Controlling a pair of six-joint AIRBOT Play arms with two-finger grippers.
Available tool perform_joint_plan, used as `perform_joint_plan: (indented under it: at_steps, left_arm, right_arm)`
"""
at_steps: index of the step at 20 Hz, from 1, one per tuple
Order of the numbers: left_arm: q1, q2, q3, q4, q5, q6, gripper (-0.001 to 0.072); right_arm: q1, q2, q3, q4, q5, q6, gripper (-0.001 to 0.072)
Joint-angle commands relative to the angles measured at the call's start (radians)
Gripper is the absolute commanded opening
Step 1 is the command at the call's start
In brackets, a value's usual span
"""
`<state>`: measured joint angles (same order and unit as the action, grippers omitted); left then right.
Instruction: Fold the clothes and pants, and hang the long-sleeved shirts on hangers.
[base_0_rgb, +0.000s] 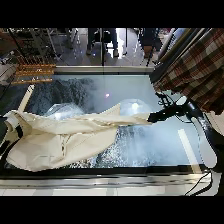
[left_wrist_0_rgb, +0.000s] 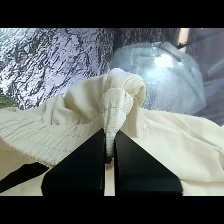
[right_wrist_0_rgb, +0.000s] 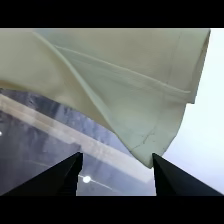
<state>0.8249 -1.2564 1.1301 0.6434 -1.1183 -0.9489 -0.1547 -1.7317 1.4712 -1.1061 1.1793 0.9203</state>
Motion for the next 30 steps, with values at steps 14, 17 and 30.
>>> perform_joint_plan:
  at_steps: [14, 17, 30]
  left_arm:
    - [0.163, 0.091, 0.195, -0.179, -0.068, 0.037, 0.0021]
    - [0.095, 0.004, 0.195, -0.106, -0.131, 0.064, 0.0021]
    - [-0.039, -0.209, 0.192, -0.008, -0.276, 0.06, 0.0022]
  right_arm:
    - [0.132, 0.822, 0.003, -0.184, 0.343, 0.327, 0.0023]
    - [0.129, 0.843, -0.007, -0.296, 0.216, 0.401, 0.0023]
    - [-0.294, 0.012, -0.063, 0.05, 0.226, 0.349, 0.0444]
